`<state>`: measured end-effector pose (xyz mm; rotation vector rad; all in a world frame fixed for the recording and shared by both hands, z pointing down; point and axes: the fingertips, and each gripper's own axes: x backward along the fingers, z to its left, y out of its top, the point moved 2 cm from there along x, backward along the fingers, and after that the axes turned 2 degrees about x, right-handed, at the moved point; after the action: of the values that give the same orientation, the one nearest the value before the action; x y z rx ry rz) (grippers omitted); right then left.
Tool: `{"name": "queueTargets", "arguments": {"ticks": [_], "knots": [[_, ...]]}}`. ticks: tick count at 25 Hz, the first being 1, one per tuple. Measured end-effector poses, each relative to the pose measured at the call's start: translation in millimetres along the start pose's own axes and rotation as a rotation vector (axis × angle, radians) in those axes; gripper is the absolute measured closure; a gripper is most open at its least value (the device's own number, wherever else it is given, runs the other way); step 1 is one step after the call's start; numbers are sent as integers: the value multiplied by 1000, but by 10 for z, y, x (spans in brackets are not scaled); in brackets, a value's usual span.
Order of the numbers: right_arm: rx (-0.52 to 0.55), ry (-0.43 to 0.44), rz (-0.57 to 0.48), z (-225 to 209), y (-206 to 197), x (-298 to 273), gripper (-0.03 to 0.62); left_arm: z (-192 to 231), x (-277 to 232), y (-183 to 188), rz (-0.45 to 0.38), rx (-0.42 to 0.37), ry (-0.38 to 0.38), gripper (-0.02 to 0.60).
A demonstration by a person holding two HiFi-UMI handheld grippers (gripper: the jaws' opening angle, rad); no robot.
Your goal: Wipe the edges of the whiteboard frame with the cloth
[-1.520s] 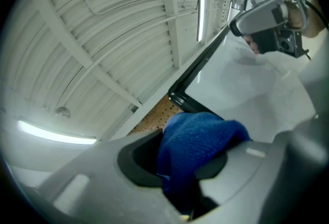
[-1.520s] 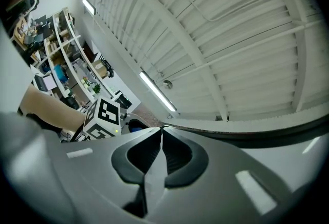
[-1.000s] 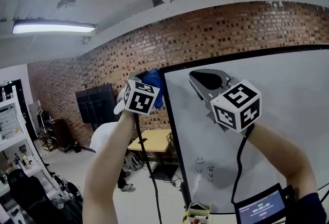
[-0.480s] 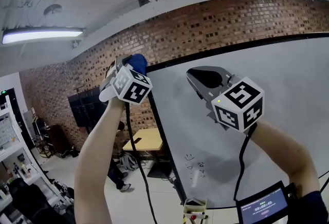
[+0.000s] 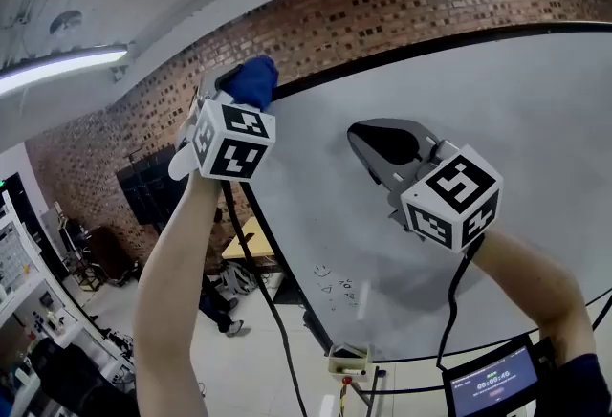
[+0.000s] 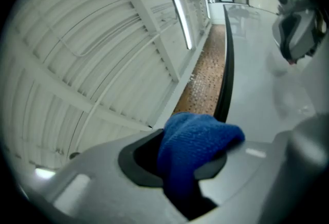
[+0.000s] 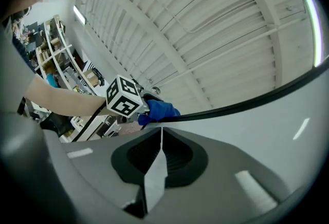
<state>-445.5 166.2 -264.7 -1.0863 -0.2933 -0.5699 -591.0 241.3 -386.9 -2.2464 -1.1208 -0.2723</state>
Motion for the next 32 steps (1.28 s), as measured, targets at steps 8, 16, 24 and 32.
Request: {"name": "queueTargets", "arguments": {"ticks": [8, 16, 24, 32], "knots": [[-71, -97, 6, 38, -556, 1316, 576, -802, 1254, 464, -273, 392, -30, 485], [-174, -245, 262, 660, -809, 2560, 576, -2257, 2977, 646, -298, 788, -489, 482], [-167, -275, 497, 1311, -1428, 3664, 576, -3651, 3866, -173, -119, 728, -568, 482], [-187, -308, 539, 1422, -947, 4908, 576, -3978, 4625, 614, -37, 935, -445, 482]]}}
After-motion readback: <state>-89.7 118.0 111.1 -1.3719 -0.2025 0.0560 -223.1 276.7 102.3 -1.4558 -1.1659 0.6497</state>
